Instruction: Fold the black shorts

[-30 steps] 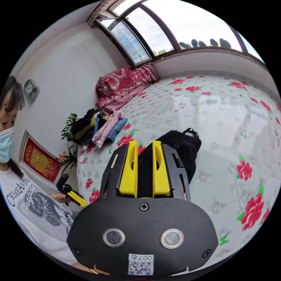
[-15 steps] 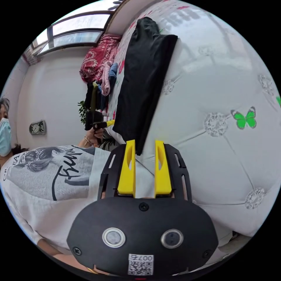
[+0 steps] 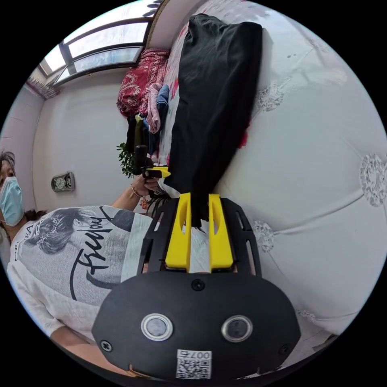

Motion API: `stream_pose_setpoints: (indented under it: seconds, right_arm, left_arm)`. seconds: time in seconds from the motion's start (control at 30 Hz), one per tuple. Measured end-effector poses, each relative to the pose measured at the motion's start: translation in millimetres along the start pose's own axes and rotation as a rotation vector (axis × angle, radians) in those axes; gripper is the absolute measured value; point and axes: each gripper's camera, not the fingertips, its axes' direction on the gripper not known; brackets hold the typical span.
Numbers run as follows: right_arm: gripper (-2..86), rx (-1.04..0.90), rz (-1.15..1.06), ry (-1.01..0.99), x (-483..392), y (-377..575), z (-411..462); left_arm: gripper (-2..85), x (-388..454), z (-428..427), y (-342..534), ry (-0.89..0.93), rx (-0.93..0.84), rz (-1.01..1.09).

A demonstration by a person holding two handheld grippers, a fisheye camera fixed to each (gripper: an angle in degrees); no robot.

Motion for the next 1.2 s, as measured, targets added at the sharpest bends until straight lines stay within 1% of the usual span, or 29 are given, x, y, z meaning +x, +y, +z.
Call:
stream_pose_setpoints:
  seconds: [0.07,0.13,0.17,0.3,0.43,0.5,0.6,0.7,0.77,0.9,1.03,1.1,1.13,1.2]
  right_arm:
    - [1.0,-0.016,0.025,0.031,-6,-1,-4]
    - [0.4,-0.005,0.049,0.013,-12,0,-14]
    - [0.2,0.006,0.067,-0.007,-16,3,-22]
    - [-0.1,0.055,0.083,-0.09,-37,13,-49]
    - [-0.2,0.096,0.076,-0.159,-66,8,-71]
    - [-0.2,0.145,0.052,-0.211,-91,-6,-92]
    - [-0.2,0.193,0.025,-0.241,-119,-40,-119]
    - [-0.2,0.215,0.02,-0.234,-129,-85,-140]
    - [-0.2,0.225,0.044,-0.226,-125,-114,-149]
    - [0.0,0.253,0.099,-0.238,-101,-178,-160]
    - [0.9,0.241,0.142,-0.216,-72,-220,-158]
    - [2.1,0.236,0.147,-0.198,-54,-237,-154]
    - [2.4,0.236,0.145,-0.211,-50,-239,-153]
    - [3.5,0.258,0.125,-0.312,-36,-242,-152]
  left_arm:
    - [4.1,-4,-3,-3,0.006,-0.019,-0.007]
    - [0.3,-5,-6,-5,-0.009,-0.046,-0.003]
    - [-0.2,-7,-8,-6,0.022,-0.061,-0.007]
    - [-0.9,-4,-23,-8,0.155,-0.071,-0.002]
    - [-1.0,14,-50,-15,0.22,-0.053,0.005]
    - [-1.0,29,-72,-31,0.258,-0.057,0.008]
    - [-1.0,46,-102,-65,0.281,-0.036,0.048]
    - [-0.9,54,-125,-112,0.245,-0.043,0.074]
    - [-0.9,53,-132,-143,0.209,-0.065,0.071]
    - [-0.7,32,-138,-213,0.172,-0.065,-0.013]
    - [0.4,8,-135,-254,0.158,-0.059,-0.079]
    - [4.6,1,-138,-266,0.192,-0.021,-0.092]
    - [5.1,0,-140,-267,0.201,-0.005,-0.087]
    - [6.1,1,-154,-263,0.204,0.079,-0.06]
